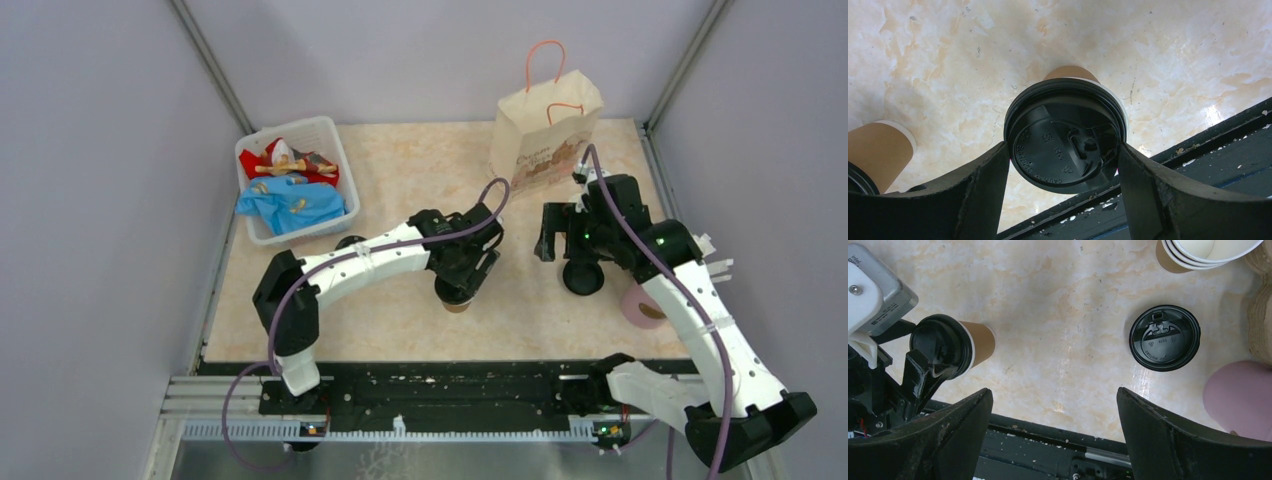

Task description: Pack the takeout coffee

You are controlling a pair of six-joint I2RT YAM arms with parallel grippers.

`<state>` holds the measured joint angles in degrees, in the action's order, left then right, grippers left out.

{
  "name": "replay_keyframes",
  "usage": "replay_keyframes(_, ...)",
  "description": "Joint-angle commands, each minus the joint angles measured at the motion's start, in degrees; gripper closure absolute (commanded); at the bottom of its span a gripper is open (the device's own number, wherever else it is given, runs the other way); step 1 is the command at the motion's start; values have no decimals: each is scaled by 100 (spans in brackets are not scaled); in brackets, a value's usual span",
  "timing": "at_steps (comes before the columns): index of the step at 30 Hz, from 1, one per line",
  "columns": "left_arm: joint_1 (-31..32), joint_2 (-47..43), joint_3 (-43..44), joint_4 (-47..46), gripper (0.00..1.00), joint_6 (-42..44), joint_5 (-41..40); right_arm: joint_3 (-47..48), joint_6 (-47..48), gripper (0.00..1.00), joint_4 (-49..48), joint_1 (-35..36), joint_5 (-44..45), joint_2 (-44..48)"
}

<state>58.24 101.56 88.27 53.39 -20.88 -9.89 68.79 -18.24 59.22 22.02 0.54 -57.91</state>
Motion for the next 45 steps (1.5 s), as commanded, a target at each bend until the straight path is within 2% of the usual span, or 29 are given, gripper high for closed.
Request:
replay_keyframes(1,22,37,38,-187,21,93,14,210,-74,7,-173,30,-34,138)
replay_keyframes(18,55,132,81,-166,17,113,133,62,-61,7,-301,26,-107,131)
replay_keyframes(26,80,131,112,-148,6,105,74,46,-51,7,-319,25,-232,131)
replay_keyframes(28,76,112,234,-90,2,135,19,25,-55,7,-315,26,-260,123)
replay_keyframes(32,67,91,697,326,2,-46,-77,-83,-127,7,-357,22,-423,84)
replay_keyframes(34,29,-70,854,464,2,-166,14,-266,-214,7,-478,15,-943,-18)
replay_keyframes(38,-469,-722,500,315,3,-506,793,-980,-809,16,-1229,27,-2597,-417)
replay_keyframes(41,-1284,-1439,-747,-469,10,-860,2233,-1715,-1704,20,-2633,58,-3781,-567)
replay_keyframes(45,-2102,-2265,-2345,-2066,20,-1549,3540,-2477,-2345,32,-3865,133,-4284,-770)
